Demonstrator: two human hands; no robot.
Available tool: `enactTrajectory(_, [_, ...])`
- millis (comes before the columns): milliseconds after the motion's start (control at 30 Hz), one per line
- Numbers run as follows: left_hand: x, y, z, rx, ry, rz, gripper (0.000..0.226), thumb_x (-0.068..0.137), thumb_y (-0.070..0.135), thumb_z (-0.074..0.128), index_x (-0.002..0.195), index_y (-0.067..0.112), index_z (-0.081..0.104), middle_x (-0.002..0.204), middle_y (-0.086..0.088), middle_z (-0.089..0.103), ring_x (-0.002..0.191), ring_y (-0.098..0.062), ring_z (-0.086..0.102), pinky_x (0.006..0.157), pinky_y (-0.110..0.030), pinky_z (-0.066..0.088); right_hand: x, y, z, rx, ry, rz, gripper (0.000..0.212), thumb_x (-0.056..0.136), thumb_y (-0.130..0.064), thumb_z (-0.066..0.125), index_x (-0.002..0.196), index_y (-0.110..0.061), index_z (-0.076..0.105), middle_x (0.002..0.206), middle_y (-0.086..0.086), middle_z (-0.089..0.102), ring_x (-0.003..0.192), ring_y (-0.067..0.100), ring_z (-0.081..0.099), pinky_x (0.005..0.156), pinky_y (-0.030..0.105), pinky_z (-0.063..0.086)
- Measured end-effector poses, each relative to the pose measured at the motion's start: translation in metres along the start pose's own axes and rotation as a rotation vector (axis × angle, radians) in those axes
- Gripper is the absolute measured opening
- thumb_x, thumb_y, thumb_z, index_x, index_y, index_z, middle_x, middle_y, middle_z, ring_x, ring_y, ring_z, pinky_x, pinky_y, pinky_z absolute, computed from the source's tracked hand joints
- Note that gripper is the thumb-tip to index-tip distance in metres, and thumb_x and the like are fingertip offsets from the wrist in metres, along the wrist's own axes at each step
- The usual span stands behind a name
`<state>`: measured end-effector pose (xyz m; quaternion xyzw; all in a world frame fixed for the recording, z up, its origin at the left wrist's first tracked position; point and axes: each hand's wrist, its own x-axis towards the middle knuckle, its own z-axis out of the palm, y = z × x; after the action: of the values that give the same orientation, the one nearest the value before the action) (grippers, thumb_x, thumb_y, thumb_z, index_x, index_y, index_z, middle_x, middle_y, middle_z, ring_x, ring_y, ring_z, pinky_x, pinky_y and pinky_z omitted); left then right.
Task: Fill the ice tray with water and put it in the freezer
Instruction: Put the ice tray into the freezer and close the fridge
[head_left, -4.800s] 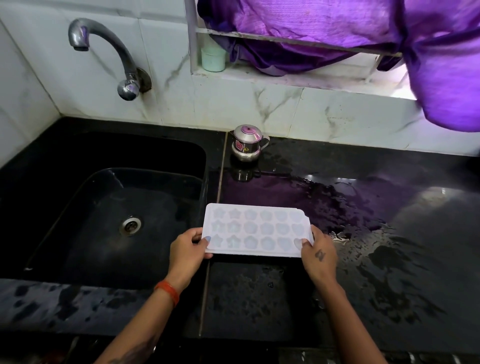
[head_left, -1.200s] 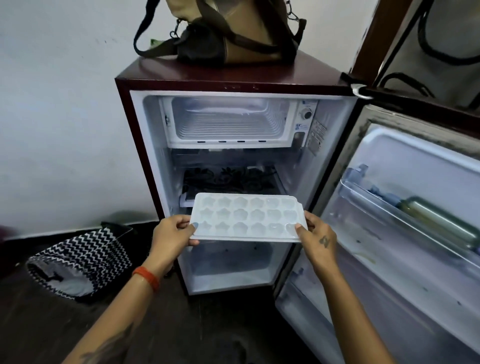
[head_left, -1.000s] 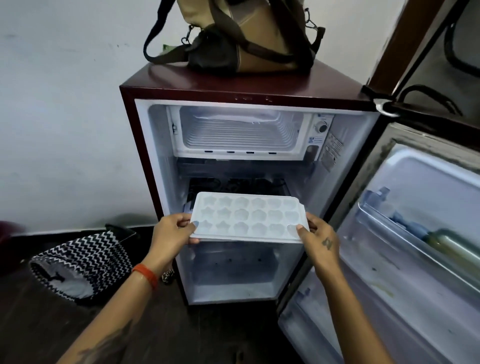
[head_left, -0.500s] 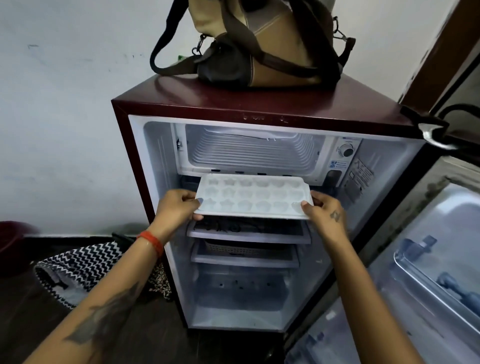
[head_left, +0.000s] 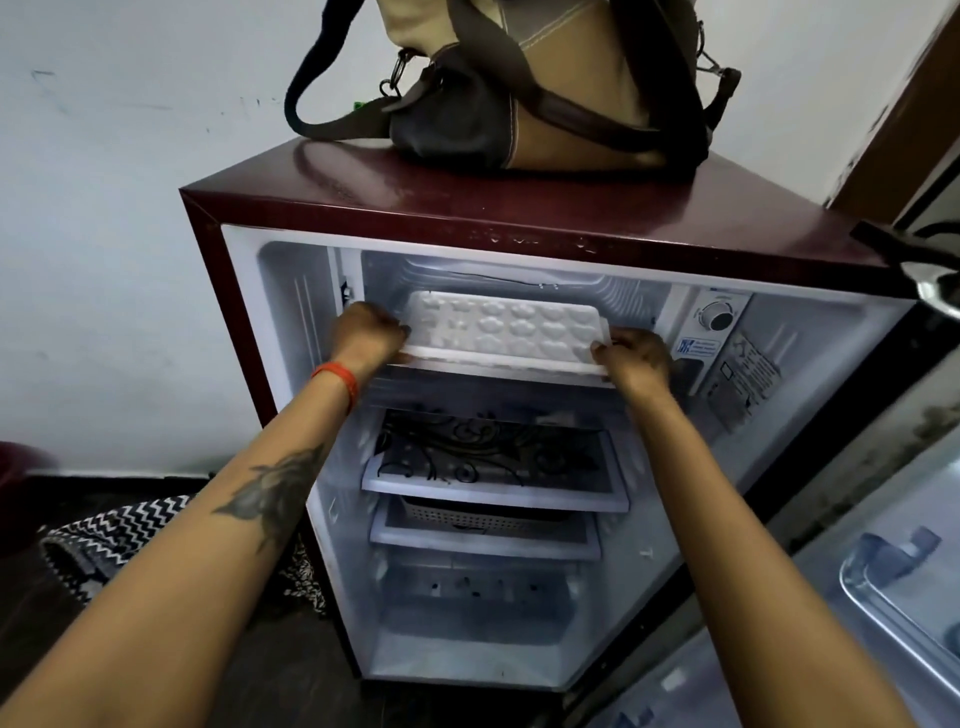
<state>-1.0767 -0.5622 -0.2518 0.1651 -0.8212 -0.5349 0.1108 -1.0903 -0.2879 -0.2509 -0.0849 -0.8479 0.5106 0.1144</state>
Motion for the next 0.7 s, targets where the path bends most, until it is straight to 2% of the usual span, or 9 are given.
enactTrajectory(67, [0.006,0.007,0.004,-0.005,0.024,-0.014,0.027,0.084,0.004,0.061,0.058,0.012,0.055,0.066,-0.004,0.067,0.061,-0.015,0.07,0.059,-0.024,0.057,0.011,-0.003,0.007,-0.026,0.016,0.0,0.007,0.086,-0.015,0.063,0.081,-0.012,0.065,0.097,0.013,0.066,0.099,0.03,0.061,0.081,0.031,0.046])
enactTrajectory(133, [0.013,0.01,0.011,-0.025,0.05,-0.034,0.023,0.085,0.003,0.061,0.062,0.009,0.057,0.085,-0.01,0.067,0.066,-0.022,0.071,0.052,-0.023,0.057,0.022,-0.006,0.013,-0.009,0.041,0.003,0.024,0.086,-0.013,0.062,0.064,-0.014,0.054,0.087,0.009,0.061,0.092,0.025,0.058,0.081,0.033,0.044])
enactTrajectory(200, [0.019,0.011,0.017,-0.045,0.075,-0.02,0.016,0.084,0.001,0.06,0.068,0.005,0.059,0.09,-0.011,0.065,0.076,-0.031,0.07,0.056,-0.029,0.059,0.031,-0.007,0.019,0.022,0.06,0.008,0.03,0.085,-0.009,0.062,0.059,-0.015,0.049,0.084,0.007,0.057,0.085,0.021,0.053,0.081,0.033,0.045])
enactTrajectory(300, [0.029,0.006,0.026,-0.045,0.116,-0.016,0.008,0.081,0.002,0.06,0.072,0.002,0.061,0.09,-0.015,0.068,0.077,-0.035,0.069,0.067,-0.042,0.059,0.043,-0.006,0.028,0.047,0.084,0.003,0.038,0.08,-0.004,0.06,0.051,-0.018,0.041,0.074,0.008,0.05,0.076,0.02,0.05,0.069,0.029,0.038])
enactTrajectory(367, [0.04,0.0,0.03,-0.04,0.127,-0.008,0.01,0.073,0.01,0.062,0.072,0.0,0.063,0.09,-0.018,0.07,0.076,-0.038,0.069,0.072,-0.046,0.058,0.048,-0.005,0.032,0.043,0.101,0.017,0.031,0.08,-0.003,0.061,0.054,-0.013,0.047,0.074,0.013,0.053,0.078,0.021,0.054,0.069,0.029,0.04])
enactTrajectory(400, [0.048,-0.003,0.032,-0.028,0.134,-0.002,0.02,0.067,0.015,0.06,0.074,-0.002,0.066,0.09,-0.02,0.07,0.077,-0.039,0.069,0.073,-0.047,0.058,0.051,-0.004,0.033,0.03,0.106,0.022,0.022,0.081,-0.004,0.061,0.06,-0.008,0.053,0.077,0.019,0.059,0.081,0.024,0.058,0.07,0.031,0.044])
enactTrajectory(467, [0.067,-0.014,0.038,-0.004,0.13,0.002,0.032,0.064,0.019,0.057,0.082,-0.005,0.068,0.092,-0.023,0.07,0.079,-0.04,0.068,0.076,-0.049,0.057,0.054,-0.002,0.036,0.012,0.123,0.018,0.011,0.082,-0.006,0.063,0.077,0.004,0.065,0.094,0.026,0.067,0.092,0.032,0.063,0.079,0.037,0.05])
enactTrajectory(533, [0.076,-0.018,0.042,0.021,0.123,-0.004,0.032,0.067,0.017,0.057,0.086,-0.007,0.067,0.092,-0.024,0.07,0.08,-0.04,0.068,0.077,-0.049,0.057,0.057,0.0,0.037,0.009,0.134,0.01,0.015,0.082,-0.009,0.063,0.086,0.006,0.067,0.1,0.024,0.068,0.095,0.032,0.063,0.081,0.036,0.05])
enactTrajectory(700, [0.089,-0.025,0.05,0.024,0.13,0.002,0.034,0.069,0.022,0.057,0.089,-0.004,0.067,0.091,-0.023,0.07,0.079,-0.04,0.068,0.078,-0.049,0.057,0.064,0.007,0.041,-0.068,0.128,0.025,0.019,0.082,-0.013,0.063,0.086,0.005,0.067,0.098,0.021,0.069,0.093,0.03,0.064,0.078,0.034,0.05])
